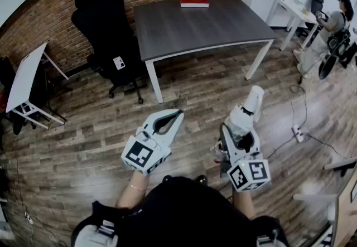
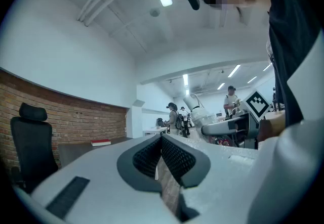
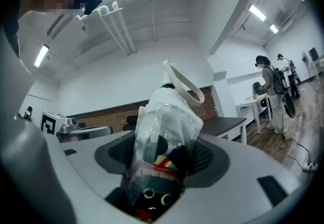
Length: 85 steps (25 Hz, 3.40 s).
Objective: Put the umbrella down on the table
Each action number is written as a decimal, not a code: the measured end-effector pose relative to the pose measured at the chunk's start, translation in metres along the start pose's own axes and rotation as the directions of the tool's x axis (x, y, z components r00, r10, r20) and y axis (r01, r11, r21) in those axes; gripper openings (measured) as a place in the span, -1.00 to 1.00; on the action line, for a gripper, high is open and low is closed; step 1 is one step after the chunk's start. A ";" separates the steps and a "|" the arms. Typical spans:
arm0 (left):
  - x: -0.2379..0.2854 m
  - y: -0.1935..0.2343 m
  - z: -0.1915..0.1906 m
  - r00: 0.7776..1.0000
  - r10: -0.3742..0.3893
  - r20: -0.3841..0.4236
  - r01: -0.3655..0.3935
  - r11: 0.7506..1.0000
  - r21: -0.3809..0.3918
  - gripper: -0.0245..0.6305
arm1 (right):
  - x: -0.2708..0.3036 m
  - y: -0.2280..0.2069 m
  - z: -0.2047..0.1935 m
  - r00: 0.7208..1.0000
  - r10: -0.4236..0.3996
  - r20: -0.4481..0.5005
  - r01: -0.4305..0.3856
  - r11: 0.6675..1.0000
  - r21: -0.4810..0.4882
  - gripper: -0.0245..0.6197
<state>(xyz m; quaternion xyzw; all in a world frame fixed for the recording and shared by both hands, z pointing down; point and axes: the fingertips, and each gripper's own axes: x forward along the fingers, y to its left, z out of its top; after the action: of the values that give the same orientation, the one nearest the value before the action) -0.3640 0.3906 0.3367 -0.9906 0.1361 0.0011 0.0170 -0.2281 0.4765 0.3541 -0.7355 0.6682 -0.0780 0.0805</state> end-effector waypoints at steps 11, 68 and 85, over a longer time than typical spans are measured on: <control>0.003 -0.012 0.000 1.000 0.003 -0.008 -0.003 1.000 0.004 -0.92 | -0.010 -0.008 -0.001 1.000 -0.015 -0.013 0.015 1.000 -0.018 -0.04; 0.218 -0.072 -0.023 0.986 -0.168 -0.012 0.168 0.986 0.004 -0.92 | -0.008 -0.198 0.018 0.995 -0.099 -0.013 0.100 0.995 0.029 -0.05; 0.351 0.020 -0.033 0.951 -0.309 -0.026 0.308 0.951 -0.024 -0.92 | 0.116 -0.263 0.030 0.979 -0.200 -0.044 0.203 0.977 0.064 -0.05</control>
<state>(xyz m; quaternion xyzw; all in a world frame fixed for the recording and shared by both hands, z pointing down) -0.0315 0.2755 0.3663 -0.9997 -0.0202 -0.0147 0.0051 0.0447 0.3865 0.3842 -0.7947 0.5886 -0.1220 0.0848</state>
